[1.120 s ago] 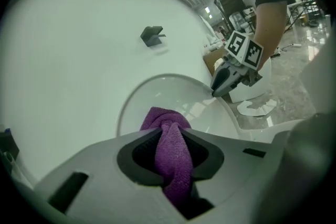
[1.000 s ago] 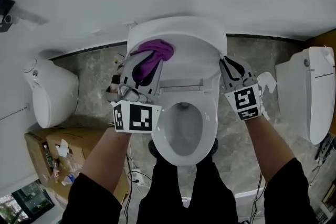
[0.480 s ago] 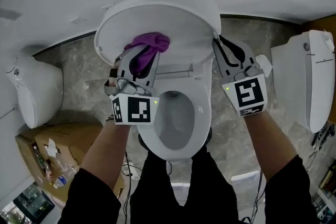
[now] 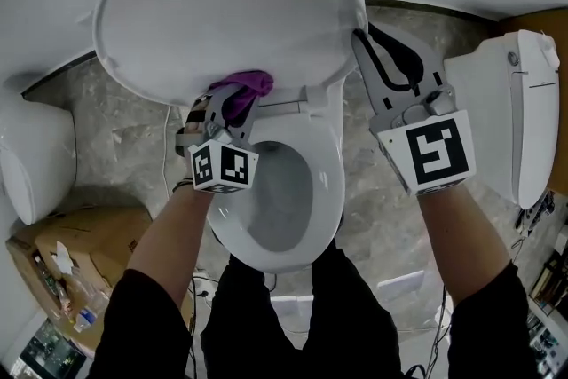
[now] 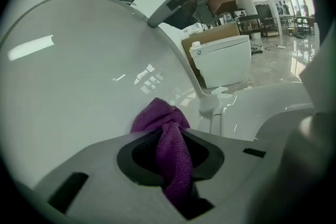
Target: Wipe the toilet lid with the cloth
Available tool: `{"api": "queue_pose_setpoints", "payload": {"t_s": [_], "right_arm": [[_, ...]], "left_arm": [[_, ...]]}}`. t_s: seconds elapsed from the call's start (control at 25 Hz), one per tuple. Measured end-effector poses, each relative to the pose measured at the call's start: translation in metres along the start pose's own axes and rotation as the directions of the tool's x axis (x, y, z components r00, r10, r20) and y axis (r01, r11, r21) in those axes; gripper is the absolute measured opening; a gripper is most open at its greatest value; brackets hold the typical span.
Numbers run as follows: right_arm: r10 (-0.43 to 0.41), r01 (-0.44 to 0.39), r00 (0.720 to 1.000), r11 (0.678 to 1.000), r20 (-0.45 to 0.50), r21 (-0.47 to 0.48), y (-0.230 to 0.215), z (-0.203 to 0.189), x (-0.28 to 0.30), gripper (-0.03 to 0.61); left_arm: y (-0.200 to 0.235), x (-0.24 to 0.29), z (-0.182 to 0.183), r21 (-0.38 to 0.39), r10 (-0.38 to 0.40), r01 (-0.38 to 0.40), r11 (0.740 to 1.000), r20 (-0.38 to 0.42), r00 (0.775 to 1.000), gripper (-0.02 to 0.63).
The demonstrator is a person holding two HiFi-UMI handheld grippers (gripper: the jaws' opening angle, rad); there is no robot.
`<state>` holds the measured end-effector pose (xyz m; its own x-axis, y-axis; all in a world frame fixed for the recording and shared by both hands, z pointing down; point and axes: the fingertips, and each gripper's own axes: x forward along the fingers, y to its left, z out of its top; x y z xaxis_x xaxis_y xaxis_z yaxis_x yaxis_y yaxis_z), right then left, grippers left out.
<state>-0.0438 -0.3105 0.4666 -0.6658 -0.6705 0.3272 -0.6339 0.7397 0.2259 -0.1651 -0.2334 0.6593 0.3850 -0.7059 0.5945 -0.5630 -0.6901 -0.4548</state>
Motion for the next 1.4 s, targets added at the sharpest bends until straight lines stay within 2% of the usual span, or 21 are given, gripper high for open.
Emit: {"api": "queue_pose_setpoints", "payload": {"t_s": [0.32, 0.44, 0.64, 0.92, 1.2, 1.4], "right_arm": [[-0.029, 0.029, 1.0, 1.0, 0.001, 0.008, 0.0, 0.0, -0.001, 0.035], [-0.05, 0.051, 0.999, 0.998, -0.014, 0.026, -0.003, -0.004, -0.003, 0.035], [-0.05, 0.052, 0.997, 0.998, -0.057, 0.031, -0.003, -0.007, -0.001, 0.035], [-0.023, 0.027, 0.993, 0.999, -0.117, 0.036, -0.002, -0.01, 0.0, 0.035], [0.041, -0.036, 0.987, 0.999, -0.156, 0.037, -0.001, -0.012, 0.002, 0.035], [0.073, -0.07, 0.993, 0.997, -0.096, 0.032, -0.001, -0.009, 0.001, 0.035]], "left_arm": [[-0.017, 0.011, -0.01, -0.028, -0.044, 0.043, 0.999, -0.034, 0.998, 0.081], [0.007, -0.007, 0.022, -0.019, -0.021, 0.021, 1.0, 0.007, 1.0, 0.08], [0.075, -0.056, 0.1, 0.028, 0.062, -0.065, 0.998, 0.104, 0.993, 0.08], [0.141, -0.105, 0.184, 0.084, 0.124, -0.138, 0.987, 0.153, 0.98, 0.08], [0.159, -0.116, 0.223, 0.128, 0.147, -0.168, 0.978, 0.157, 0.977, 0.081], [0.135, -0.092, 0.222, 0.105, 0.15, -0.169, 0.98, 0.167, 0.974, 0.08]]}}
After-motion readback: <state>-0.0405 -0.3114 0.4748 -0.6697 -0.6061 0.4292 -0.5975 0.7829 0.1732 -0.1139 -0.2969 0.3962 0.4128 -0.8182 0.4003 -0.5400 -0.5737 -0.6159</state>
